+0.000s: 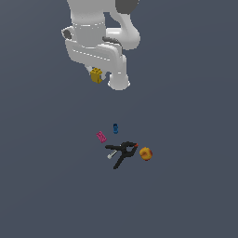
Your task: Pick up a designated object from a clutter of objects.
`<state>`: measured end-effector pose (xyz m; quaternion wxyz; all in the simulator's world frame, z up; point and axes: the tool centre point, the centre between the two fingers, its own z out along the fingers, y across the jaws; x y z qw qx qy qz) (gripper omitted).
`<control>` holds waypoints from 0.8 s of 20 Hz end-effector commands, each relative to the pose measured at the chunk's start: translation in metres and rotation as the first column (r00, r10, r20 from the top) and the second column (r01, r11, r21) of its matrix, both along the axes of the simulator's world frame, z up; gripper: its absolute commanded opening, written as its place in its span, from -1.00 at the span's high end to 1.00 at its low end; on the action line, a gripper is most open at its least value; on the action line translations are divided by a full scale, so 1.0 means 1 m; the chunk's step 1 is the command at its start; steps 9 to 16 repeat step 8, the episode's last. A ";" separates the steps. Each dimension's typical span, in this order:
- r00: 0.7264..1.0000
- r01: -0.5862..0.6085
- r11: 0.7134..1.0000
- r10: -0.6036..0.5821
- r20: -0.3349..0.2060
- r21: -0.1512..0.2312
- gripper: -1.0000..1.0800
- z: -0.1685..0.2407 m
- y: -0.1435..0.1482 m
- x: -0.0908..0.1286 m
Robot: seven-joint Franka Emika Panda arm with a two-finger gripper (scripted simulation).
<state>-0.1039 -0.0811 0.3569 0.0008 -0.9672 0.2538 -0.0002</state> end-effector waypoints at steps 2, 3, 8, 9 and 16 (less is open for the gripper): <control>1.000 -0.001 1.000 0.001 -0.001 -0.001 1.00 0.014 -0.007 -0.002; 1.000 -0.001 1.000 0.001 -0.001 -0.001 1.00 0.017 -0.009 -0.003; 1.000 -0.001 1.000 0.001 -0.001 -0.001 1.00 0.023 -0.012 -0.003; 1.000 -0.001 1.000 0.001 -0.001 -0.001 1.00 0.023 -0.012 -0.003; 1.000 -0.001 1.000 0.001 -0.001 -0.001 1.00 0.023 -0.012 -0.003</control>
